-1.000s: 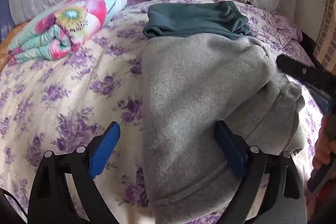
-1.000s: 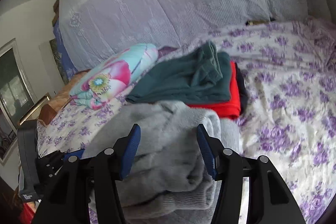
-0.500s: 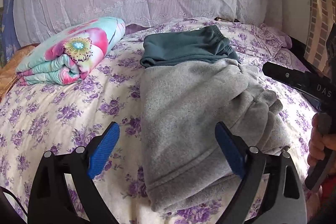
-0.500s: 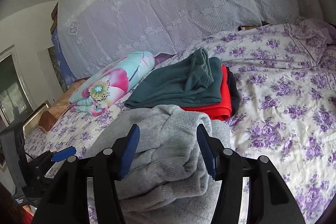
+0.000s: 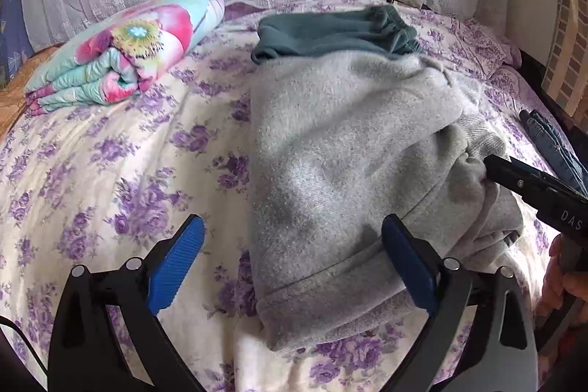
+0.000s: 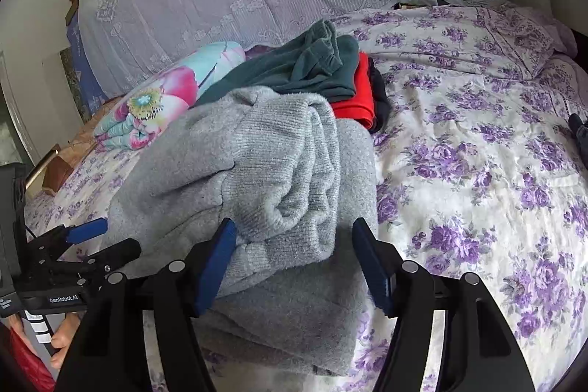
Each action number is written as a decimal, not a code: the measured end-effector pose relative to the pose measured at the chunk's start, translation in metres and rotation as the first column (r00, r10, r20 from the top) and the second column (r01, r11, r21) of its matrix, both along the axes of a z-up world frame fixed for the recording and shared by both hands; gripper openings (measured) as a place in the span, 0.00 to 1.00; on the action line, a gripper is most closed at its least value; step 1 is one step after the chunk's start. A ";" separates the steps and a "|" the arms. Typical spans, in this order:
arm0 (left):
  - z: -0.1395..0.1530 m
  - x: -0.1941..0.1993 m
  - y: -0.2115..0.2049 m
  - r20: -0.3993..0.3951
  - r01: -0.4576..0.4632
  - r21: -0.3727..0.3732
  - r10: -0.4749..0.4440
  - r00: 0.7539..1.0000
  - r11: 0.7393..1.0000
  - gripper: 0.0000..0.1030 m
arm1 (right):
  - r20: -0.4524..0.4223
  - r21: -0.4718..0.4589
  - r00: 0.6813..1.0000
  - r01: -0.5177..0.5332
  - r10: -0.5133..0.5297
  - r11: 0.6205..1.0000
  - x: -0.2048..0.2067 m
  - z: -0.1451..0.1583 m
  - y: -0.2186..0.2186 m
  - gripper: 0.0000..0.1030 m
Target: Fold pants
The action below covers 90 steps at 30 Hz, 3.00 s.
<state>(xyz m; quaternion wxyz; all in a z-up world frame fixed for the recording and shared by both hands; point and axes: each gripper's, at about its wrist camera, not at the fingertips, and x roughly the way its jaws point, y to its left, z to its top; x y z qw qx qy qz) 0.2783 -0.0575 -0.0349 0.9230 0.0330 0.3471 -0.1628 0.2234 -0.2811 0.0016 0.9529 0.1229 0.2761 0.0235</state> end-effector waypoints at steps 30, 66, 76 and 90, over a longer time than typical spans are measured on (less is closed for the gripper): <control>0.027 0.040 -0.041 0.106 -0.069 0.055 0.063 0.992 0.996 0.92 | 0.075 0.015 0.996 0.051 -0.052 0.999 0.037 0.021 -0.003 0.72; 0.003 0.001 -0.014 0.069 -0.119 0.095 0.113 0.991 0.988 0.92 | 0.120 0.114 0.988 0.080 -0.093 0.990 -0.033 0.002 -0.012 0.82; 0.002 -0.026 -0.004 0.089 -0.191 0.128 0.180 0.980 0.973 0.95 | 0.110 0.116 0.992 0.052 -0.065 0.992 -0.054 0.004 0.006 0.89; 0.032 -0.137 0.035 0.123 -0.237 0.044 0.230 0.965 0.971 0.95 | 0.234 0.035 0.972 0.007 -0.015 0.999 -0.170 0.027 0.032 0.94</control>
